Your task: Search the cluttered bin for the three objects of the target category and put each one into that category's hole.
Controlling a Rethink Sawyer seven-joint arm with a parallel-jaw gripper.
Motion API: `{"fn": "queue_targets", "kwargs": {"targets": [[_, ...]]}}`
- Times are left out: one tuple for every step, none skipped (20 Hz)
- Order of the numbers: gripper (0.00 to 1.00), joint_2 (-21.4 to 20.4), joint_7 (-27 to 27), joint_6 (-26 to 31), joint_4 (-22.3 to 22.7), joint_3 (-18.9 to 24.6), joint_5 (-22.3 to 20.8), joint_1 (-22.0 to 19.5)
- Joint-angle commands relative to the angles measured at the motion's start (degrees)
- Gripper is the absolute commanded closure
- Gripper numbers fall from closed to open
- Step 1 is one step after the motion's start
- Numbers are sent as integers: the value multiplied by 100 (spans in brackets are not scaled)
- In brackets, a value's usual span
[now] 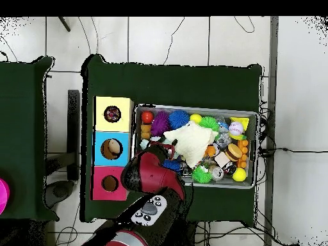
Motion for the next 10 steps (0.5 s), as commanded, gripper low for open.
{"fn": "queue_targets", "kwargs": {"targets": [[0, 138, 444, 896, -285, 518, -226, -78], [0, 139, 439, 971, -281, 498, -212, -69], [0, 121, 450, 974, -235, 474, -212, -57], [0, 147, 433, 1031, -234, 436, -208, -32], [0, 145, 429, 1060, -207, 396, -208, -10], [0, 178, 417, 1111, -232, 350, -192, 6], [0, 188, 400, 1186, -225, 295, -188, 37], [0, 256, 381, 1286, -265, 210, -156, 79], [0, 307, 377, 1388, -274, 98, -122, 146], [0, 374, 395, 1463, -289, -23, -78, 205]]}}
